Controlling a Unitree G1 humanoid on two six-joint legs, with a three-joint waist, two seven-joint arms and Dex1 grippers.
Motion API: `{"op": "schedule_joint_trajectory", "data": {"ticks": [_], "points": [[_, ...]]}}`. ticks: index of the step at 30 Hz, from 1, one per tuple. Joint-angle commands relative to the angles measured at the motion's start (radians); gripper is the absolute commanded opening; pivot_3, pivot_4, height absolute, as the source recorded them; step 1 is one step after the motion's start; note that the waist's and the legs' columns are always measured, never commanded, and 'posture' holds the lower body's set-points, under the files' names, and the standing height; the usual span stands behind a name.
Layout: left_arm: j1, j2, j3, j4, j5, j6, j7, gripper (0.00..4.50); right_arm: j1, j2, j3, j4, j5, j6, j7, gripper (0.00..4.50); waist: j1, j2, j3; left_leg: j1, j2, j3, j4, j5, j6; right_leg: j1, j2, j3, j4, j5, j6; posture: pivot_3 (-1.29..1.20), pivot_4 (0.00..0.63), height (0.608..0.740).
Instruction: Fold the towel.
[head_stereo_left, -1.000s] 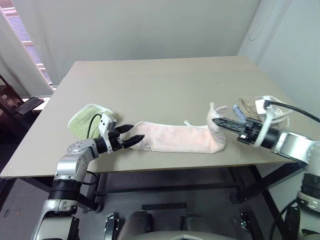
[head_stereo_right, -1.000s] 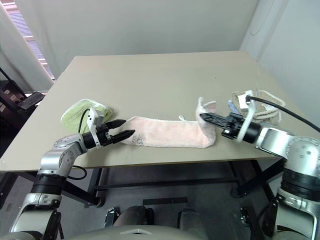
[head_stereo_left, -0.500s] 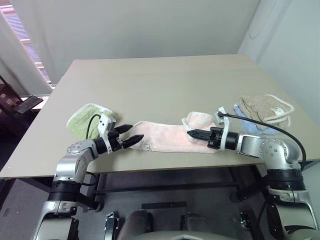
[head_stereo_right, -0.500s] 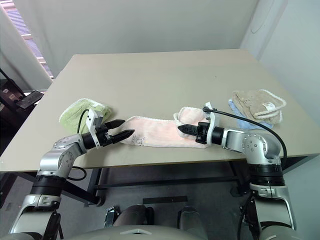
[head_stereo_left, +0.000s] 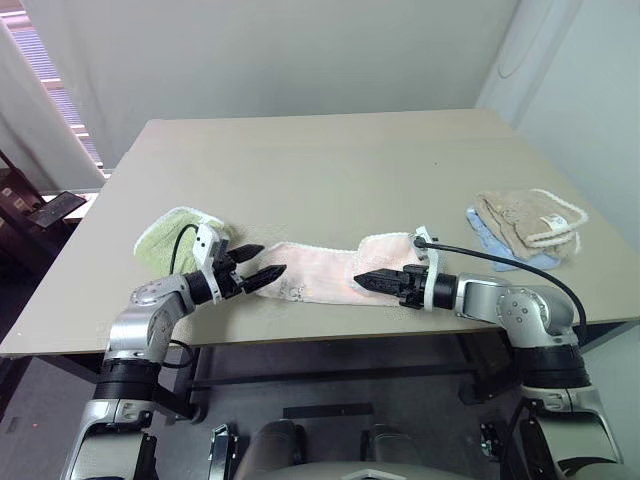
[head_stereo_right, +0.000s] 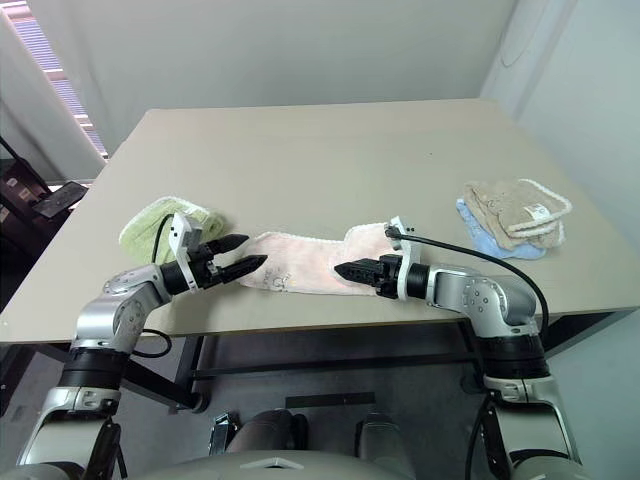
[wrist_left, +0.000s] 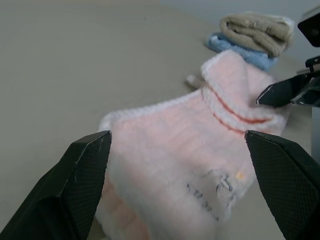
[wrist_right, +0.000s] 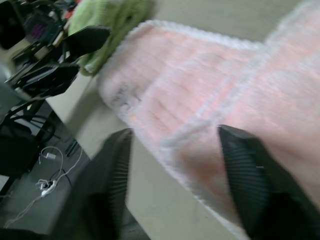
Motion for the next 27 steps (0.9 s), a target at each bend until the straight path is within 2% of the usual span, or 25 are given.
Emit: {"op": "schedule_joint_trajectory", "data": {"ticks": [1,2,4,6,7,9,11,13,16,19,22,27], "points": [[-0.071,0.004,0.056,-0.057,-0.066,0.004,-0.013,4.50,-0.012,-0.048,-0.136,-0.118,0.137,0.022,0.068,4.27,0.001,0.000,0.000,0.000,0.000,0.000,0.000,0.000,0.000,0.000,0.000,0.000,0.000,0.000,0.000,0.00,0.000,0.737],[-0.094,-0.005,0.067,-0.062,-0.093,0.021,-0.014,4.50,-0.016,-0.058,-0.175,-0.128,0.156,0.016,0.066,4.27,0.002,0.000,0.000,0.000,0.000,0.000,0.001,0.000,0.000,0.000,0.000,0.000,0.000,0.000,0.000,0.00,0.000,0.737],[-0.141,-0.027,0.068,-0.068,-0.144,0.042,-0.049,4.11,-0.012,-0.085,-0.220,-0.143,0.139,-0.039,0.064,4.30,0.010,-0.001,0.000,0.000,0.000,0.000,0.002,0.000,0.000,0.001,0.000,0.000,0.000,0.000,0.001,0.00,0.000,0.737],[-0.170,-0.037,0.038,-0.060,-0.145,0.042,-0.092,3.56,-0.007,-0.095,-0.222,-0.134,0.085,-0.112,0.060,4.30,0.016,-0.003,-0.002,0.001,0.000,0.000,0.002,0.000,0.000,0.002,0.000,0.000,-0.001,0.001,0.001,0.00,0.000,0.737],[-0.184,-0.048,0.014,-0.050,-0.131,0.029,-0.112,3.20,-0.005,-0.079,-0.229,-0.111,0.059,-0.162,0.050,4.10,0.016,-0.003,-0.002,0.001,0.000,0.000,0.002,0.000,0.000,0.002,0.001,0.000,-0.001,0.001,0.001,0.00,0.000,0.737],[-0.218,-0.080,-0.034,-0.027,-0.106,0.005,-0.146,2.50,-0.003,-0.062,-0.218,-0.081,0.008,-0.234,0.039,3.66,0.019,-0.003,-0.002,0.002,0.000,0.000,0.002,0.000,0.000,0.003,0.001,0.000,0.000,0.001,0.001,0.00,0.000,0.737],[-0.266,-0.134,-0.079,0.010,-0.082,-0.027,-0.161,1.79,-0.006,-0.040,-0.198,-0.050,-0.041,-0.309,0.041,3.02,0.022,-0.003,-0.002,0.002,0.000,0.000,0.002,0.001,0.001,0.004,0.001,0.000,0.000,0.001,0.000,0.00,0.000,0.737],[-0.303,-0.178,-0.110,0.055,-0.053,-0.064,-0.172,0.96,-0.009,-0.024,-0.179,-0.013,-0.089,-0.366,0.042,2.18,0.023,-0.003,-0.002,0.002,0.000,0.000,0.003,0.001,0.002,0.004,0.001,0.000,0.000,0.001,0.000,0.00,0.000,0.737],[-0.339,-0.222,-0.155,0.136,0.009,-0.134,-0.185,0.00,0.013,-0.035,-0.126,0.019,-0.167,-0.434,0.070,1.15,0.020,-0.003,-0.002,0.002,0.000,0.001,0.003,0.002,0.003,0.005,0.002,0.000,0.000,0.001,0.001,0.00,0.000,0.737],[-0.374,-0.269,-0.198,0.241,0.077,-0.196,-0.179,0.00,0.029,-0.027,-0.100,0.062,-0.229,-0.497,0.069,0.06,0.021,-0.003,-0.002,0.002,0.000,0.001,0.003,0.002,0.003,0.004,0.003,0.000,0.000,0.001,0.001,0.00,0.000,0.737],[-0.389,-0.298,-0.249,0.342,0.155,-0.285,-0.196,0.00,0.031,-0.014,-0.088,0.146,-0.306,-0.555,0.024,0.06,0.021,-0.003,-0.002,0.002,0.000,0.001,0.003,0.002,0.003,0.004,0.003,0.000,0.000,0.003,0.003,0.00,0.000,0.737],[-0.424,-0.405,-0.286,0.552,0.244,-0.382,-0.152,0.00,0.031,0.018,-0.091,0.276,-0.372,-0.630,0.002,0.06,0.023,-0.003,-0.002,0.003,0.000,0.001,0.004,0.002,0.003,0.005,0.003,0.000,0.000,0.003,0.003,0.00,0.000,0.737]]}}
